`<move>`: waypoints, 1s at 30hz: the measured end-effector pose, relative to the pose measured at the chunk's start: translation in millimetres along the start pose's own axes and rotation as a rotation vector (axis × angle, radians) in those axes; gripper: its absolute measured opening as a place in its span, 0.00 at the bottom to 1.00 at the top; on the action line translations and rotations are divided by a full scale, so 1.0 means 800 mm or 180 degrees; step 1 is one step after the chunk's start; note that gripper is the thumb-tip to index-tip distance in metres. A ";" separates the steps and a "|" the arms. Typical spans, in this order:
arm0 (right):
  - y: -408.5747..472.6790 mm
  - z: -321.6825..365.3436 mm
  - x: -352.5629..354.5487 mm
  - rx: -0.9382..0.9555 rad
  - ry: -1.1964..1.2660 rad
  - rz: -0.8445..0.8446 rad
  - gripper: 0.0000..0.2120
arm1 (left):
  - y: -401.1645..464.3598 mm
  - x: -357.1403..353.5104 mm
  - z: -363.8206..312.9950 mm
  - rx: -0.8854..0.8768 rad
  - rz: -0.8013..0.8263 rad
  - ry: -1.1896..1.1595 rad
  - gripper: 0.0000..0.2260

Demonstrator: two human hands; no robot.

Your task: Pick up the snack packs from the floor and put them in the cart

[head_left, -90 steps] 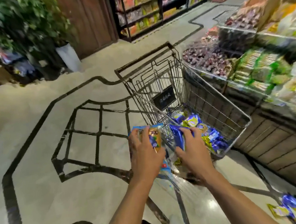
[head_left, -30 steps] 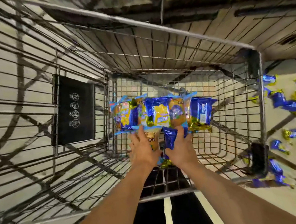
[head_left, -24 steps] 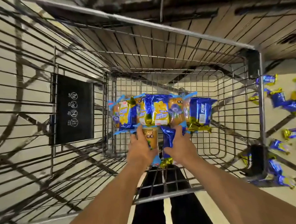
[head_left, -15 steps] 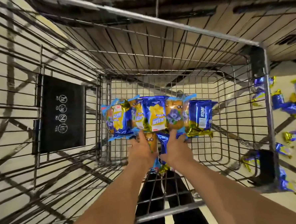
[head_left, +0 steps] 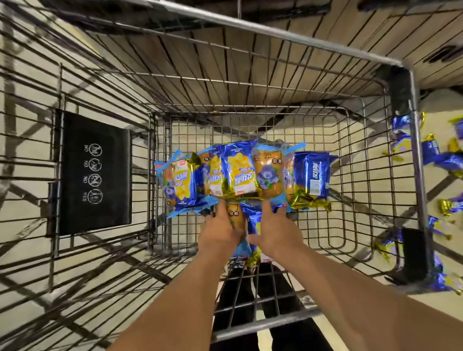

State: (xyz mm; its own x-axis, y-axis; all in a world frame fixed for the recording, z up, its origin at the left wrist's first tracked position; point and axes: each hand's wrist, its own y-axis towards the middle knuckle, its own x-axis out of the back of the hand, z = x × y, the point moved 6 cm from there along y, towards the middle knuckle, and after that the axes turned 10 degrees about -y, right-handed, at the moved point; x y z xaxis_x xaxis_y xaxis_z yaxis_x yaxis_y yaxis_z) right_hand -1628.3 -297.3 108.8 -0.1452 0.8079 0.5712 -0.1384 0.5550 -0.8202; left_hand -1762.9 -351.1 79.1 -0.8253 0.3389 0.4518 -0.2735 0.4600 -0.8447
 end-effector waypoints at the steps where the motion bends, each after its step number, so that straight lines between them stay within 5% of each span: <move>1: 0.002 0.000 -0.003 -0.0016 -0.0017 0.0031 0.39 | 0.000 -0.003 0.001 0.0019 -0.0005 0.0013 0.40; 14: -0.047 -0.018 0.023 0.0083 0.0643 -0.0017 0.44 | -0.062 0.027 -0.022 -0.0112 -0.0046 -0.0193 0.29; 19: -0.095 -0.026 0.063 0.0018 0.0917 -0.0096 0.32 | -0.120 0.071 -0.047 -0.0159 -0.0144 -0.0472 0.30; 25: -0.171 -0.030 0.132 -0.0034 0.1029 -0.0615 0.11 | -0.206 0.123 -0.103 -0.0881 -0.0557 -0.0268 0.19; 30: -0.233 -0.050 0.195 0.0003 0.0859 -0.1598 0.11 | -0.269 0.140 -0.188 -0.1759 -0.1070 0.0437 0.18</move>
State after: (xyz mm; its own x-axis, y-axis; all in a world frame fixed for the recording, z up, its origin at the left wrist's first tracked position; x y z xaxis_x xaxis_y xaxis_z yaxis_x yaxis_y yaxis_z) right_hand -1585.5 -267.1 349.5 0.1942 0.4673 0.8625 -0.1268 0.8838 -0.4503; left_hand -1722.1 -288.8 354.3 -0.6587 0.1882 0.7285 -0.1812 0.9000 -0.3964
